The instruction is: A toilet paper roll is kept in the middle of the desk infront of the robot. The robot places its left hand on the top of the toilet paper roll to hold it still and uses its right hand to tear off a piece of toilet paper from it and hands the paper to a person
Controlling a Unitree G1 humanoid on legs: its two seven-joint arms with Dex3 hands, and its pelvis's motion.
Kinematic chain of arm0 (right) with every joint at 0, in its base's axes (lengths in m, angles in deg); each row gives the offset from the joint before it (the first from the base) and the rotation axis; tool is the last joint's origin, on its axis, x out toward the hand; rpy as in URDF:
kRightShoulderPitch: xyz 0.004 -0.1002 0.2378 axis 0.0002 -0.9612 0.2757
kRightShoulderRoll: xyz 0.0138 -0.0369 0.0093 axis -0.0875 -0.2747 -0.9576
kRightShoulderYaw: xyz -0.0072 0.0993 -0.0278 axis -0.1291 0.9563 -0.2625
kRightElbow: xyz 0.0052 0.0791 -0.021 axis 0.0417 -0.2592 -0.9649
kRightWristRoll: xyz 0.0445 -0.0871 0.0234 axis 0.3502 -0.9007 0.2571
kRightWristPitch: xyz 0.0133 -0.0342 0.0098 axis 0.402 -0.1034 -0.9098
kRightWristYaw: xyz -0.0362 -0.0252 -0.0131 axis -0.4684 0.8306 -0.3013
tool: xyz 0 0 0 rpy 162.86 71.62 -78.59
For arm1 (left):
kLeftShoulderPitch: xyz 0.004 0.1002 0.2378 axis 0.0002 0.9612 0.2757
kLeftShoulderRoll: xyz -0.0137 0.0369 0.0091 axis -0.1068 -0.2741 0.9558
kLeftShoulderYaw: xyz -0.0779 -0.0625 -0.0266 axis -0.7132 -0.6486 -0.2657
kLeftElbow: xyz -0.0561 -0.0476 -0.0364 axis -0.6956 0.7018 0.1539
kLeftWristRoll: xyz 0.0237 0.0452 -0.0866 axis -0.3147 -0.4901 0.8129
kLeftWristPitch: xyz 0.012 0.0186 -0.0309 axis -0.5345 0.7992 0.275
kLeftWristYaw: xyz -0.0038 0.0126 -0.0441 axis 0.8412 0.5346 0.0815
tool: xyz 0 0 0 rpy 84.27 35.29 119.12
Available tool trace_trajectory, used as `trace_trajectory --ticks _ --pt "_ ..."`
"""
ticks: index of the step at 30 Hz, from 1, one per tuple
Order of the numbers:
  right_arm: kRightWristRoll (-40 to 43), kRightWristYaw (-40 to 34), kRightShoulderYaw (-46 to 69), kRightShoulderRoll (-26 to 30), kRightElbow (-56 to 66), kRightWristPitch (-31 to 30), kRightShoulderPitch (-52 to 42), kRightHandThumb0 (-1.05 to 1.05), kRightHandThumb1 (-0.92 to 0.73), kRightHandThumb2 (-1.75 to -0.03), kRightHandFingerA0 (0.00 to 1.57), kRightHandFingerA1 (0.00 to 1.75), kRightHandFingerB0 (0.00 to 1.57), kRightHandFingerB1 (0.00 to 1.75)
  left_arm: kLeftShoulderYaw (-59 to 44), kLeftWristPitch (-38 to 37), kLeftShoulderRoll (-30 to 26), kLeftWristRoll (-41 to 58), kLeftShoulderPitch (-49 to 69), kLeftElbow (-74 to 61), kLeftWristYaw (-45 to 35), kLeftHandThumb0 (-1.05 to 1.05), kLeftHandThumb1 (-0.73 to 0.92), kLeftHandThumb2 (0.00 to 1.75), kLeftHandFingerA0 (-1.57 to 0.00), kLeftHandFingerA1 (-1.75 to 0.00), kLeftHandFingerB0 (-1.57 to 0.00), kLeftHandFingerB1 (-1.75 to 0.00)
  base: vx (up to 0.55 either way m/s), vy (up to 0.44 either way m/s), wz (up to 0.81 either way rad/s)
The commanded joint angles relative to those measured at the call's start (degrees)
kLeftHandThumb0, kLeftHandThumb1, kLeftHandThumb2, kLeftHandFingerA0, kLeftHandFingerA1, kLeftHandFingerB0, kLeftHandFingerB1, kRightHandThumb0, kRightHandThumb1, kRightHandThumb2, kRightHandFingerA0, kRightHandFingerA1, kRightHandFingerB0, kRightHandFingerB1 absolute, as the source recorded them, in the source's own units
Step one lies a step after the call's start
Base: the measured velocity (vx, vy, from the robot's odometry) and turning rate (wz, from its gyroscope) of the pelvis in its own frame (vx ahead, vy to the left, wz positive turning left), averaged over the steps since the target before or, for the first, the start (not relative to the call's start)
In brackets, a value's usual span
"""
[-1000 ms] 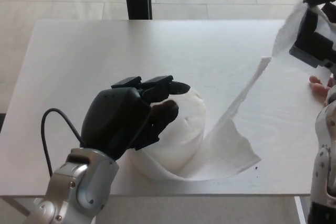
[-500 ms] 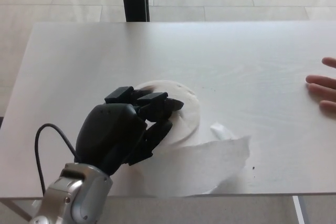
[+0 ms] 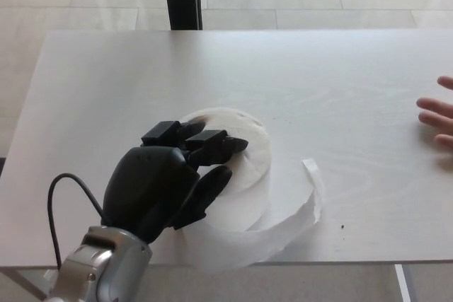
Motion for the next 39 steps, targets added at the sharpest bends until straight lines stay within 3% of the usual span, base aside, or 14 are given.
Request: trace_trajectory --ticks 1,12,17,19,22,23,25,26,29,30,32,36,38,39 --pt "-9.32 1.73 -7.83 9.70 -15.19 21.29 -5.86 -0.18 -0.40 -1.29 0.88 1.74 0.75 1.56 0.89 3.13 -2.14 0.46 6.43 6.50 -6.39 -0.37 0.52 0.55 -0.54 -0.59 -0.57 -0.47 0.00 0.000 0.00" --pt "-21.42 -6.68 -22.00 17.88 -30.49 28.51 -5.27 -0.13 -0.59 -0.98 0.82 1.69 0.73 1.47 0.39 4.83 -2.53 0.28 7.71 5.58 -7.34 -0.38 0.54 0.55 -0.51 -0.52 -0.55 -0.45 0.00 0.000 0.00" --pt "-26.61 -14.13 -27.18 20.68 -35.16 28.16 -1.91 -0.15 -0.72 -0.72 0.84 1.63 0.72 1.38 -0.12 4.89 -2.68 0.93 7.76 5.52 -7.87 -0.36 0.53 0.55 -0.65 -0.67 -0.54 -0.44 0.00 0.000 0.00" --pt "-26.66 -14.68 -28.12 20.93 -35.89 26.68 -1.09 -0.15 -0.73 -0.71 0.85 1.60 0.76 1.31 -0.24 5.34 -2.58 1.07 7.87 5.65 -8.12 -0.37 0.54 0.55 -0.77 -1.02 -0.54 -0.44 0.00 0.000 0.00" --pt "-26.10 -13.66 -29.54 21.68 -37.12 26.09 -0.33 -0.18 -0.75 -0.68 0.83 1.61 0.76 1.33 -0.02 5.68 -2.42 0.73 7.79 5.83 -8.29 -0.37 0.53 0.55 -0.68 -0.81 -0.54 -0.44 0.00 0.000 0.00" --pt "-26.06 -13.22 -30.39 22.41 -38.59 27.60 -0.27 -0.11 -0.70 -0.74 0.83 1.60 0.74 1.38 0.03 5.81 -2.21 0.96 8.06 5.82 -8.31 -0.39 0.53 0.57 -0.76 -1.38 -0.52 -0.44 0.00 0.000 0.00" --pt "-24.08 -11.02 -30.43 22.49 -39.40 27.84 -0.31 -0.16 -0.72 -0.76 0.88 1.56 0.82 1.27 0.07 5.75 -2.10 0.66 8.33 5.73 -7.98 -0.37 0.52 0.59 -0.80 -1.47 -0.53 -0.45 0.00 0.000 0.00" --pt "-25.19 -9.30 -31.51 22.99 -37.59 23.69 -0.61 -0.35 -0.72 -0.61 0.47 0.53 0.45 0.35 0.13 5.14 -2.26 0.50 8.46 5.87 -7.64 -0.41 0.38 0.78 -1.10 -1.37 -0.49 -0.58 0.00 0.000 0.00" --pt "-26.03 -6.38 -33.19 23.77 -34.78 18.87 -1.21 -0.42 -0.67 -0.61 0.30 0.42 0.34 0.31 -0.09 5.73 -2.36 0.32 8.59 5.37 -8.21 -0.41 0.38 0.78 -1.11 -1.38 -0.49 -0.58 0.00 0.000 0.00" --pt "-26.44 -6.13 -33.57 24.02 -33.50 17.72 -1.82 -0.49 -0.65 -0.60 0.10 0.33 0.25 0.30 -0.13 5.56 -2.51 0.21 8.51 5.48 -8.25 -0.36 0.51 0.56 -0.75 -1.61 -0.54 -0.45 0.00 0.000 0.00" --pt "-29.51 -5.80 -35.40 25.54 -29.60 15.23 -3.44 -0.77 -0.57 -0.82 0.00 0.00 0.05 0.20 -0.50 7.13 -2.05 0.70 8.54 5.25 -9.21 -0.37 0.52 0.58 -0.75 -1.45 -0.52 -0.44 0.00 0.000 0.00" --pt "-30.84 -6.38 -36.05 26.48 -27.54 14.49 -4.39 -0.97 -0.64 -0.88 0.00 0.04 0.09 0.05 -0.52 6.33 -1.98 0.75 8.61 5.75 -8.66 -0.38 0.52 0.56 -0.77 -1.63 -0.53 -0.44 0.00 0.000 0.00" --pt "-33.72 -9.99 -36.98 26.86 -27.81 13.95 -4.01 -1.05 -0.70 -0.98 0.00 0.16 0.00 0.01 -0.34 5.87 -1.95 0.60 8.68 5.83 -8.35 -0.39 0.52 0.56 -0.77 -1.29 -0.53 -0.44 0.00 0.000 0.00" --pt "-34.85 -12.18 -36.94 26.66 -27.42 13.03 -3.81 -1.05 -0.69 -1.02 0.00 0.21 0.00 0.06 -0.15 7.31 -1.74 0.31 8.62 5.23 -9.26 -0.37 0.54 0.56 -0.76 -0.79 -0.53 -0.42 0.00 0.000 0.00"
